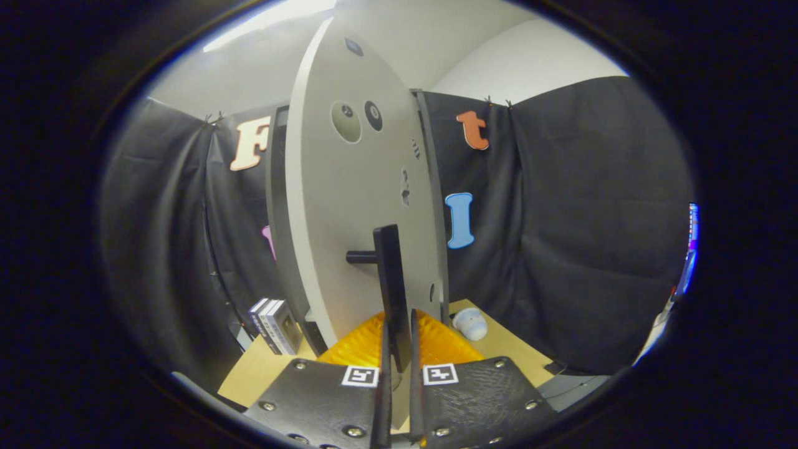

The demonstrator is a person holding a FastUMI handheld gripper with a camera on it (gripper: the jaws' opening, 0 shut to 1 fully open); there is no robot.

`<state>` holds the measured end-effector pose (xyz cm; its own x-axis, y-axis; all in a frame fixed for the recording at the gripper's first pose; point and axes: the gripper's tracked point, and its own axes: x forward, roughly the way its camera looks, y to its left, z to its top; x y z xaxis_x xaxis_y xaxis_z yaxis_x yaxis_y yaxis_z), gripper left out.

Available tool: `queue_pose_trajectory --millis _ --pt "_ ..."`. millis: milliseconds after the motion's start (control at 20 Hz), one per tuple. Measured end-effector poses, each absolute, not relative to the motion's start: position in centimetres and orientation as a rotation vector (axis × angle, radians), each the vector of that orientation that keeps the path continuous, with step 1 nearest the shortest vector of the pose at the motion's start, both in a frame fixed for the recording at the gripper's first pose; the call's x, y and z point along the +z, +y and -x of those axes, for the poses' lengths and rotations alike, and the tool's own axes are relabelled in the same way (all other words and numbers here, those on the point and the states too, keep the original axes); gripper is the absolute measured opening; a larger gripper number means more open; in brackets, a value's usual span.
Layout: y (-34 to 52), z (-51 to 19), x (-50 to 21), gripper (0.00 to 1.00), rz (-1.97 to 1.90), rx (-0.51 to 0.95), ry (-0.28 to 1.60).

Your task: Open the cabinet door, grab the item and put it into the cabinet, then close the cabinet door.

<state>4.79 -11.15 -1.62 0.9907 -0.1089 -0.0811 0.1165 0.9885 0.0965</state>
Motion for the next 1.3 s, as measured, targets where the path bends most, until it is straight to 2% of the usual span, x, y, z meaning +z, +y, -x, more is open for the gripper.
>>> queue_pose_trajectory --millis 400,450,700,1300 --pt "-18.6 -3.4 -1.1 0.09 -0.117 -0.182 0.083" --pt "-19.7 -3.7 -0.9 0.02 -0.112 -0.184 0.086" --pt "-22.8 -4.0 -1.0 0.01 -0.121 -0.076 0.079" --pt "-27.2 -4.9 -0.8 0.02 -0.176 0.064 0.066"
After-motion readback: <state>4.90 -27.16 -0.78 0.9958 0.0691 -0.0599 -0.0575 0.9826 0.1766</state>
